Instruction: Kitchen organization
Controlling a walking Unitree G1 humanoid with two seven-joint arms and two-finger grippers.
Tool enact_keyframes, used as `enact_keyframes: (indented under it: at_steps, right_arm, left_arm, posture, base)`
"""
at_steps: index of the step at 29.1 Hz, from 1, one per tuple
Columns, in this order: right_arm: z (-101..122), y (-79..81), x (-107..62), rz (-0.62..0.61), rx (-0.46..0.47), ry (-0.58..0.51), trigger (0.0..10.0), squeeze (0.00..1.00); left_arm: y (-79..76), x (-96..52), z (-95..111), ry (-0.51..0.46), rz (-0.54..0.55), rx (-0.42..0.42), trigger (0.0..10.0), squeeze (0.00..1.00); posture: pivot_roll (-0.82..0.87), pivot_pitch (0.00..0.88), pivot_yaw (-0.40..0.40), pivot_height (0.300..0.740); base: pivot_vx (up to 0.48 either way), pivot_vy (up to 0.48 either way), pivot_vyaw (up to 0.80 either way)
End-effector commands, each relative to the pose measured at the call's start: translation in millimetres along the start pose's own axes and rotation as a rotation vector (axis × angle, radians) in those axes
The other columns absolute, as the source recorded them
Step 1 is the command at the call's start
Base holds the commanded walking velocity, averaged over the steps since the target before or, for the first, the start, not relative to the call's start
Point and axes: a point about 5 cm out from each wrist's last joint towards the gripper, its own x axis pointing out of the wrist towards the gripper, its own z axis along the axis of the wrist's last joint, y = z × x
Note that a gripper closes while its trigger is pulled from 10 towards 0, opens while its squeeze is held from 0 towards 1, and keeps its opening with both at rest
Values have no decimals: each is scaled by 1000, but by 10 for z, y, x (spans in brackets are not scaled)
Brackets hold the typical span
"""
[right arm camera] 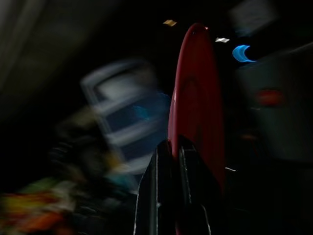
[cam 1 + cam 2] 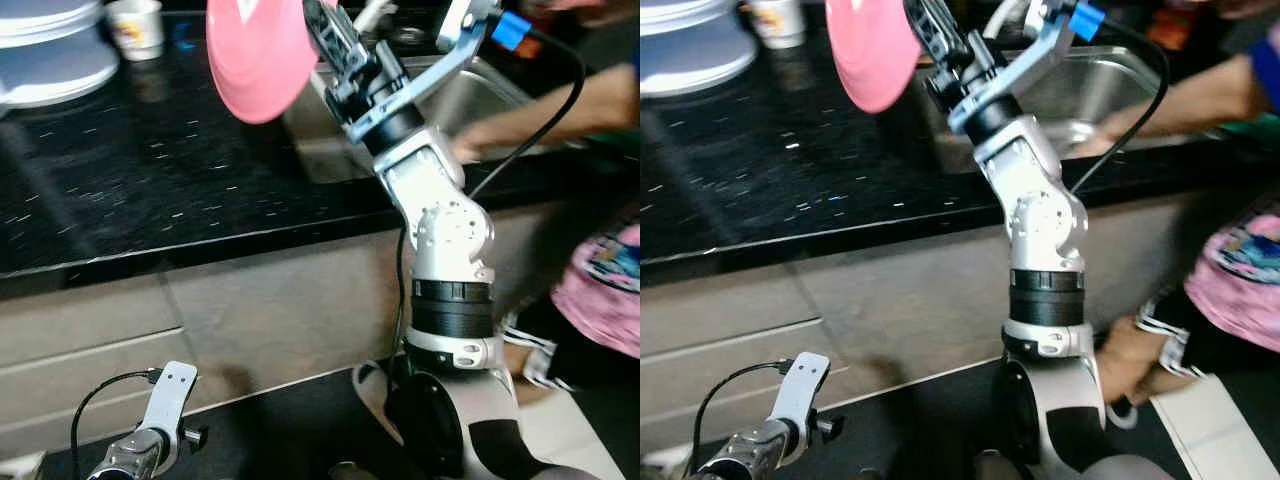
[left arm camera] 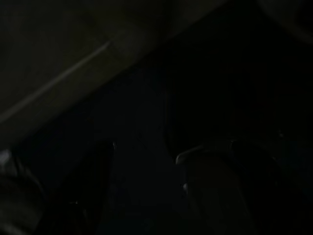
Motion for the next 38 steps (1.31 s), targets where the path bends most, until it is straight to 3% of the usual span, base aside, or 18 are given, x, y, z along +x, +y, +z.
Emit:
enact_keyframes:
  at_steps: [1, 6, 7, 8, 9, 10, 14, 15, 16, 17, 20, 23, 26, 32, 33, 34, 38]
  right_arm:
    - [-44, -10, -4, -7, -113, 42, 0, 0]
    - [-215, 3, -3, 23, -350, 149, 0, 0]
    - [-266, 24, 12, 39, -387, 170, 3255, 0]
    - [-299, 39, 22, 49, -407, 184, 8824, 0]
    - [-299, 39, 22, 49, -407, 184, 8824, 0]
    - [-344, 53, 58, 56, -430, 197, 10000, 0]
    - [-501, 47, 191, 65, -586, 271, 10000, 0]
    - [-501, 47, 191, 65, -586, 271, 10000, 0]
    - [-620, 15, 262, 65, -791, 359, 10000, 0]
    - [-620, 15, 262, 65, -791, 359, 10000, 0]
    - [-642, -40, 331, 34, -949, 401, 10000, 0]
    - [-631, -62, 351, 19, -979, 407, 10000, 0]
    - [-631, -132, 388, -6, -1070, 458, 10000, 0]
    - [-710, -217, 376, -16, -1119, 557, 10000, 0]
    - [-726, -238, 363, -17, -1125, 572, 10000, 424]
    - [-741, -256, 357, -19, -1119, 580, 10000, 1000]
    - [-724, -276, 370, -46, -1132, 543, 10000, 1000]
  left_arm:
    - [-47, 1, -95, 28, -13, -7, 10000, 0]
    - [-50, 0, -106, 32, -16, -4, 10000, 0]
    - [-50, 0, -106, 33, -17, -3, 10000, 0]
    - [-50, 0, -107, 33, -18, -3, 10000, 0]
    - [-50, 0, -107, 33, -18, -3, 10000, 0]
    - [-51, 0, -106, 33, -19, -2, 10000, 0]
    - [-55, 0, -109, 34, -22, 1, 10000, 0]
    - [-55, 0, -109, 34, -22, 1, 10000, 0]
    - [-62, 0, -121, 34, -24, -3, 10000, 0]
    - [-62, 0, -121, 34, -24, -3, 10000, 0]
    - [-71, -1, -139, 34, -27, -7, 10000, 0]
    - [-75, -2, -144, 34, -28, -7, 10000, 0]
    - [-86, -5, -169, 35, -33, -8, 10000, 0]
    - [-89, -11, -200, 37, -36, -11, 10000, 0]
    - [-89, -12, -206, 38, -35, -13, 10000, 0]
    - [-87, -13, -212, 38, -33, -17, 10000, 0]
    - [-78, -17, -221, 39, -28, -23, 10000, 0]
  posture:
    - [34, 143, -61, 740]
    - [33, 139, -62, 740]
    - [33, 139, -62, 740]
    - [33, 139, -62, 740]
    - [33, 139, -62, 740]
    - [32, 147, -62, 740]
    - [39, 156, -67, 740]
    - [39, 156, -67, 740]
    - [37, 173, -75, 740]
    - [37, 173, -75, 740]
    - [35, 191, -81, 740]
    - [35, 197, -83, 740]
    - [34, 221, -87, 740]
    - [34, 241, -88, 740]
    - [36, 244, -89, 740]
    - [39, 248, -89, 740]
    - [39, 250, -85, 740]
  base:
    - [0, 0, -800]
    - [0, 0, -301]
    - [0, 0, 0]
    - [0, 0, 0]
    - [0, 0, 0]
    - [0, 0, 0]
    - [0, 0, 0]
    - [0, 0, 0]
    - [0, 0, 0]
    - [0, 0, 0]
    - [0, 0, 0]
    - [0, 0, 0]
    - [0, 0, 0]
    - [0, 0, 0]
    - [0, 0, 0]
    - [0, 0, 0]
    - [0, 0, 0]
